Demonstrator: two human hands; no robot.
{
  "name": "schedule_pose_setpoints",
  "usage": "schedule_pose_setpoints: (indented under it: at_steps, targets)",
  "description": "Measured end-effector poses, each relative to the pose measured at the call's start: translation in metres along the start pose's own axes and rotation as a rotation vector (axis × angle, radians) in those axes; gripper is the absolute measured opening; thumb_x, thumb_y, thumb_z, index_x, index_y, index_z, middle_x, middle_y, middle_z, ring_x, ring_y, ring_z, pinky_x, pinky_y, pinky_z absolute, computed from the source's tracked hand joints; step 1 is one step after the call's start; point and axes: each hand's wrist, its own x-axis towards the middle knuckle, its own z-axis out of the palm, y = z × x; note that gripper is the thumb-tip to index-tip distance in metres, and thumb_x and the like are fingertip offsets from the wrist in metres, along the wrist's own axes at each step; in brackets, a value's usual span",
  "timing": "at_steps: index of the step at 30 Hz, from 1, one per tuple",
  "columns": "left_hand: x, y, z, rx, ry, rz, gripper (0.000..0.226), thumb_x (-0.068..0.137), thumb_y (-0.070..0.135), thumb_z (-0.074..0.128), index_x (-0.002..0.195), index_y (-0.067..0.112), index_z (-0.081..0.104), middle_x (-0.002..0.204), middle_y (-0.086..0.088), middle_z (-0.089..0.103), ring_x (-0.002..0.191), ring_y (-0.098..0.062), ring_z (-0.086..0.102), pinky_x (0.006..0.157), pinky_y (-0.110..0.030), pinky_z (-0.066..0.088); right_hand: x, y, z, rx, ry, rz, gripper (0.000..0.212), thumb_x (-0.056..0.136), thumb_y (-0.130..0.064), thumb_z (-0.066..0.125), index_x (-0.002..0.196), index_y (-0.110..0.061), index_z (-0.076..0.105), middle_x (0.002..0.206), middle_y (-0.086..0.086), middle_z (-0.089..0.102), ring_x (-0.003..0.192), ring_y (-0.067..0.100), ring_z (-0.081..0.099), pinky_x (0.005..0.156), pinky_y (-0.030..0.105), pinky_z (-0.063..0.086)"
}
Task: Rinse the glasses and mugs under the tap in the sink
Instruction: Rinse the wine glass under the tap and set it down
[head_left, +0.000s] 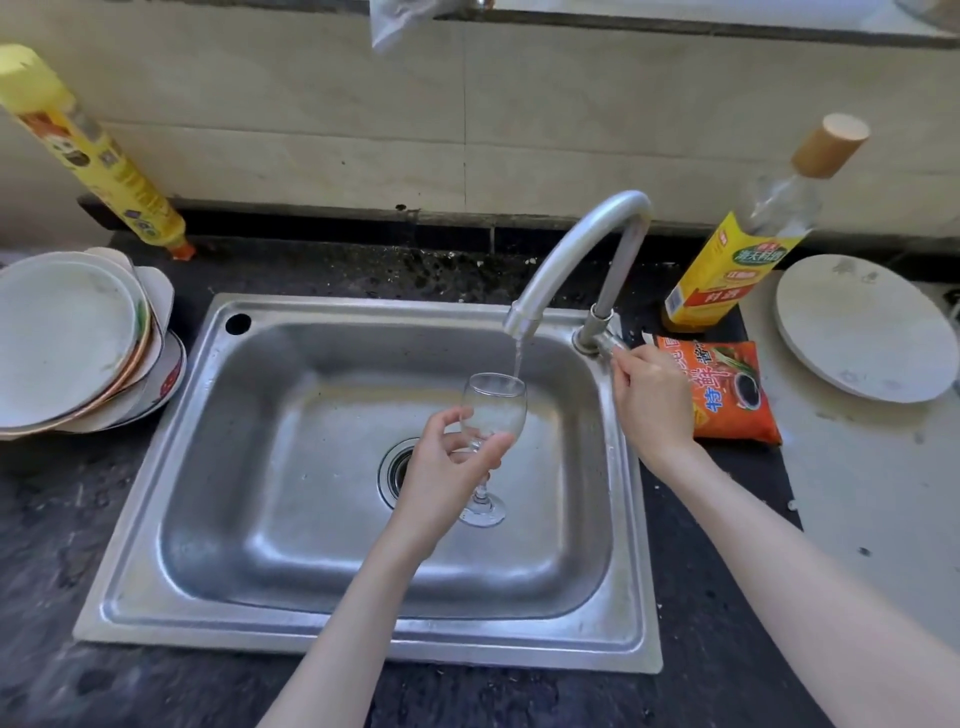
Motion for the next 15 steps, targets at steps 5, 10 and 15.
schedule_pose_setpoints:
  at_steps: [5,10,15]
  targets:
    - [0.003,0.0,0.005,0.014,-0.013,0.005,0.041,0.076,0.027,0.072,0.11,0.025,0.048,0.097,-0.007,0.068,0.078,-0.017,0.068,0.08,-0.04,0.052,-0.006,-0.002,0.003,0.009,-0.02,0.017,0.02,0.09,-0.004,0.052,0.1,0.004,0.067,0.083,0.02,0.062,0.079,0.034,0.055,0.062,0.034,0.038]
    - [0.004,0.002,0.016,-0.085,-0.044,-0.03,0.043,0.081,0.023,0.069,0.117,0.024,0.046,0.09,-0.005,0.068,0.075,-0.017,0.066,0.081,-0.037,0.054,-0.01,-0.005,-0.005,0.053,-0.107,0.091,0.032,0.094,-0.016,0.05,0.122,-0.003,0.058,0.103,0.016,0.059,0.099,0.03,0.052,0.074,0.035,0.042]
    - [0.006,0.001,0.018,-0.215,-0.053,-0.113,0.036,0.083,0.022,0.065,0.117,0.021,0.051,0.09,-0.006,0.066,0.08,-0.016,0.064,0.079,-0.034,0.057,-0.047,-0.03,-0.015,0.312,-0.137,0.169,0.034,0.092,-0.015,0.053,0.125,-0.008,0.055,0.109,0.011,0.054,0.099,0.021,0.051,0.084,0.022,0.038]
